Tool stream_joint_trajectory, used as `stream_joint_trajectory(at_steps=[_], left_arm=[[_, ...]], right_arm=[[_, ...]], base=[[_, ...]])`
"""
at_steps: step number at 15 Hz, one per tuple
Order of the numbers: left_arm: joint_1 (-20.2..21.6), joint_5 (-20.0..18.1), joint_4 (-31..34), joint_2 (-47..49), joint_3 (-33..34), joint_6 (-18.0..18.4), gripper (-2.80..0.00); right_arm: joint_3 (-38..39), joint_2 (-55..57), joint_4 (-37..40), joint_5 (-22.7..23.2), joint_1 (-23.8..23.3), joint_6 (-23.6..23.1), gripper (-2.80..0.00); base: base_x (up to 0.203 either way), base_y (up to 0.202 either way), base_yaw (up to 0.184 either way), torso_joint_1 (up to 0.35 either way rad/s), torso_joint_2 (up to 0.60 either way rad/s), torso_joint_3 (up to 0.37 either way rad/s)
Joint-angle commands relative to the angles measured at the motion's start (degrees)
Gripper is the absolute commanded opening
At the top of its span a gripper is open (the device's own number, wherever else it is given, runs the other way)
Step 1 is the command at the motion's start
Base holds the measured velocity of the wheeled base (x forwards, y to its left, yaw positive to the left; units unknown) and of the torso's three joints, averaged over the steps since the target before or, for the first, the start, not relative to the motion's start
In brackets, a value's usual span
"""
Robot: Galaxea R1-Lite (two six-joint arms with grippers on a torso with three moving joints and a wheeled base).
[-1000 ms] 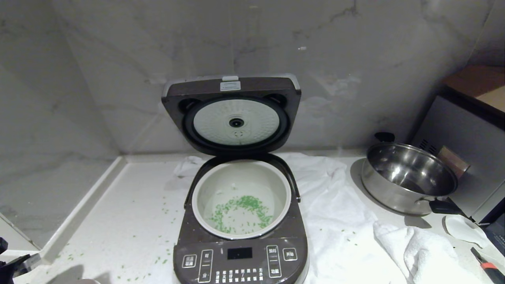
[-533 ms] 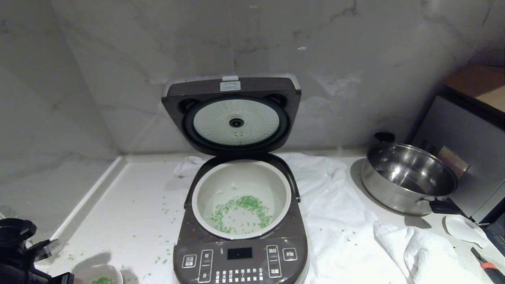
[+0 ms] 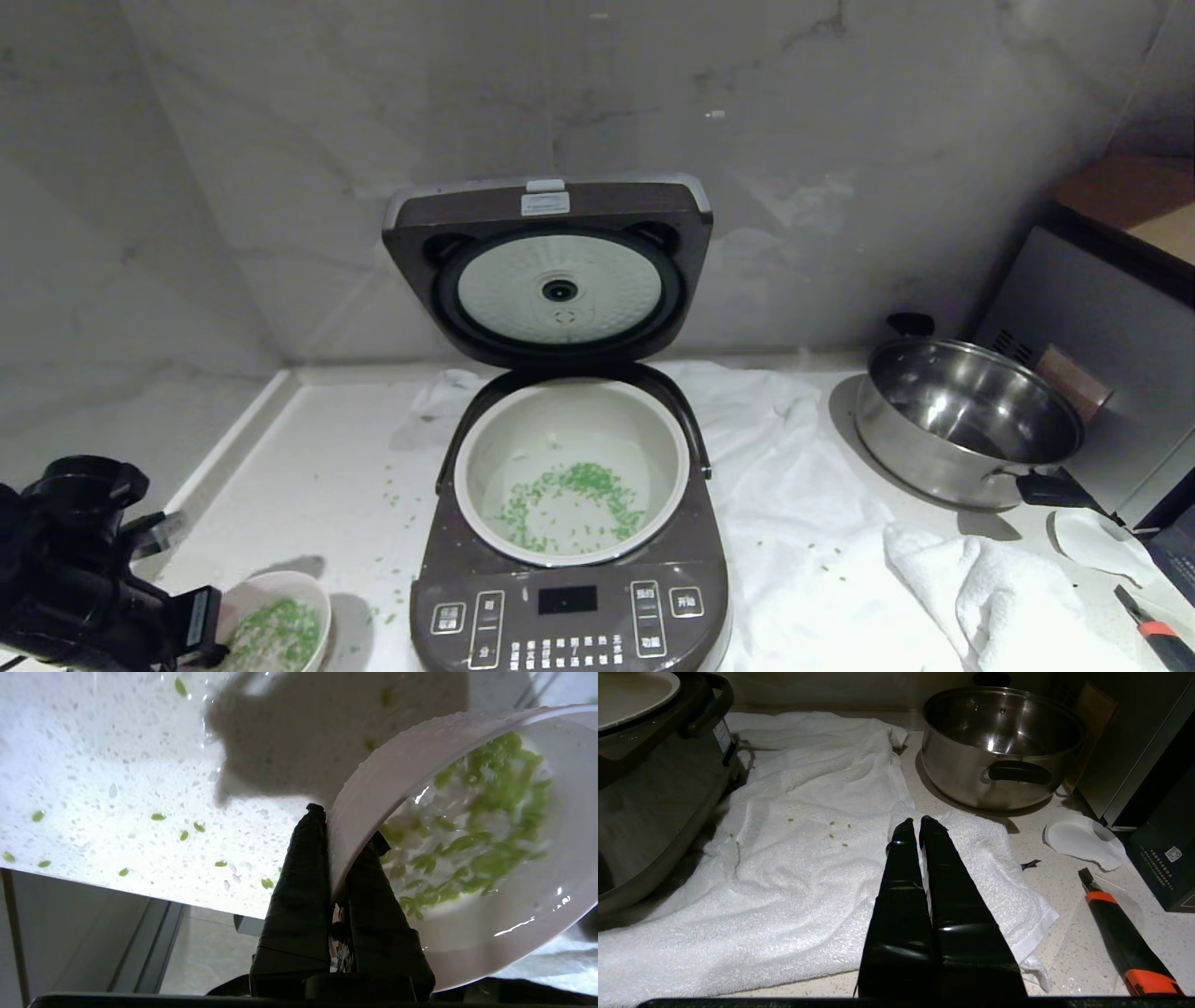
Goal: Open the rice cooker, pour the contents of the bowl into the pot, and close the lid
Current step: Pour the water from the bowl into the rice cooker
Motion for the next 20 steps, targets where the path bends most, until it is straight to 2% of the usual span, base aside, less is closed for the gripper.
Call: stream_joint_trajectory(at_steps=[1,6,12,20], left_arm=[[-1.14,-0.12,5.80,1.10,-6.56,-0.20,-2.80],[-4.57,0.01,11.62,3.62,-16.11,-1.53,-2.80],[-8.09,-0.06,21.68,5.51,-28.44,-2.37,-2.80],[-13.73,-0.06,31.89,6.62,-41.96,-5.77,-2.80]], right_arm=[[0.00,-0.04,0.02,0.02,0.02,-0.05,-2.80],[0.00,-0.04,0.02,0.02,0.02,-0.05,-2.80],[0.00,-0.04,0.02,0.02,0.02,-0.05,-2.80],[0.00,-0.04,0.02,0.02,0.02,-0.05,-2.80]], base=[[0.000,0.000,0.000,0.000,0.00,0.000],[0.000,0.000,0.000,0.000,0.00,0.000],[0.000,0.000,0.000,0.000,0.00,0.000],[0.000,0.000,0.000,0.000,0.00,0.000]])
